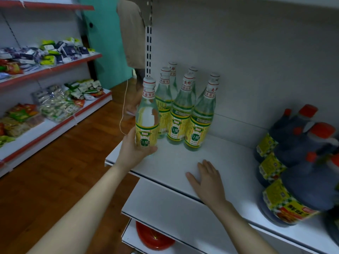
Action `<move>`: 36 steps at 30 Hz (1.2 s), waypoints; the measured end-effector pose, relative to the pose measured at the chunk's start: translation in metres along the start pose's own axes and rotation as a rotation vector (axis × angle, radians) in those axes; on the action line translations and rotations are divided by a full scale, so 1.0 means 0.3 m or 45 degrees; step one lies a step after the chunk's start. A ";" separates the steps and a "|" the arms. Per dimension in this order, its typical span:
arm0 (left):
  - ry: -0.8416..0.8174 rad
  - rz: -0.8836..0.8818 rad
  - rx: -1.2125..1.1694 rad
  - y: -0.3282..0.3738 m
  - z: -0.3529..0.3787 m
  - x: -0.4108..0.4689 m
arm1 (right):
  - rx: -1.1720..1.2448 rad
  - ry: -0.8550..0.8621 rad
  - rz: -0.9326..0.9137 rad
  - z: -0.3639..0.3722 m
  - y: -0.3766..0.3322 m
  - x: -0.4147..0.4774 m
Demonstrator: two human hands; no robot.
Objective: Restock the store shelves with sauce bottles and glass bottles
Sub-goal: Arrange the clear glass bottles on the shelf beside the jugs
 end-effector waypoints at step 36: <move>0.208 -0.109 -0.079 -0.069 0.050 0.019 | -0.053 -0.004 0.006 0.002 -0.004 0.003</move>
Point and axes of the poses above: each hand's wrist, its own x-axis towards the middle knuckle, its own z-axis out of the palm, y = z × x, the point moved 10 cm from there along x, towards the middle knuckle, and after that the axes turned 10 degrees about -y, right-handed, at the moved point
